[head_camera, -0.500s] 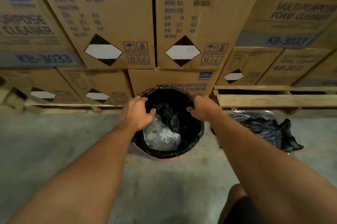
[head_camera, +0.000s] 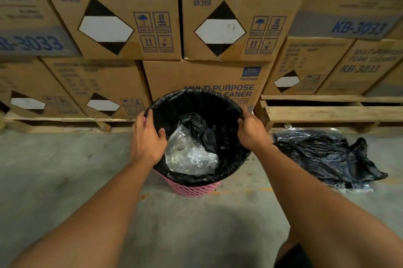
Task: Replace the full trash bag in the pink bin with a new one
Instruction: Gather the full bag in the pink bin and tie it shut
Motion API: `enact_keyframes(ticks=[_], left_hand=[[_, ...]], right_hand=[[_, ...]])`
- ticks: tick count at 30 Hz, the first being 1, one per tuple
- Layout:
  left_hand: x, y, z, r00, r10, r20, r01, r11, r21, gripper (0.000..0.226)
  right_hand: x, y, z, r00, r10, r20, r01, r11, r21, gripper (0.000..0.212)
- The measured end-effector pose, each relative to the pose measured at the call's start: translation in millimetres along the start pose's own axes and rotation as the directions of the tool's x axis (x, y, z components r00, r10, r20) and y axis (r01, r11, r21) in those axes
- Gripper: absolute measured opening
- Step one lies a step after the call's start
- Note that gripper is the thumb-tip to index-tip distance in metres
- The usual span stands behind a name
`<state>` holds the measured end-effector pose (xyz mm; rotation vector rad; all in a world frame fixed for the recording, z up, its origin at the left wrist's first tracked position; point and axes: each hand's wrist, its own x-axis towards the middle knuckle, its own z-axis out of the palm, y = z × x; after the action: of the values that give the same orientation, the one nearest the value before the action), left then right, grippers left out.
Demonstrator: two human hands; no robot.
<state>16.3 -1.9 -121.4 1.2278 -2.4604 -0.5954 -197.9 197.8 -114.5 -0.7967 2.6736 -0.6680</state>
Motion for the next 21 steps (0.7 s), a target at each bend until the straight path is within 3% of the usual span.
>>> enact_keyframes(ticks=[3, 7, 11, 18, 21], left_hand=[[1.6, 2.7, 2.2, 0.977, -0.207, -0.047, 0.195, 0.963, -0.188, 0.069], [4.1, -3.2, 2.5, 0.903, -0.425, 0.061, 0.414, 0.821, -0.393, 0.057], [3.8, 0.3, 0.3, 0.907, -0.417, 0.059, 0.402, 0.814, -0.419, 0.045], [1.7, -4.2, 4.6, 0.931, -0.361, -0.054, 0.323, 0.883, -0.342, 0.045], [0.5, -2.7, 1.2, 0.922, -0.387, -0.018, 0.342, 0.835, -0.431, 0.046]], right_hand=[[3.1, 2.8, 4.6, 0.997, 0.036, -0.064, -0.022, 0.979, 0.205, 0.049], [3.1, 3.5, 11.3, 0.986, 0.162, -0.04, -0.129, 0.894, 0.43, 0.048], [3.7, 0.2, 9.6, 0.986, 0.156, -0.064, -0.112, 0.891, 0.44, 0.041], [1.7, 0.4, 9.1, 0.964, 0.167, -0.206, -0.083, 0.927, 0.366, 0.039], [2.5, 1.8, 7.9, 0.948, 0.136, -0.288, -0.044, 0.952, 0.304, 0.03]])
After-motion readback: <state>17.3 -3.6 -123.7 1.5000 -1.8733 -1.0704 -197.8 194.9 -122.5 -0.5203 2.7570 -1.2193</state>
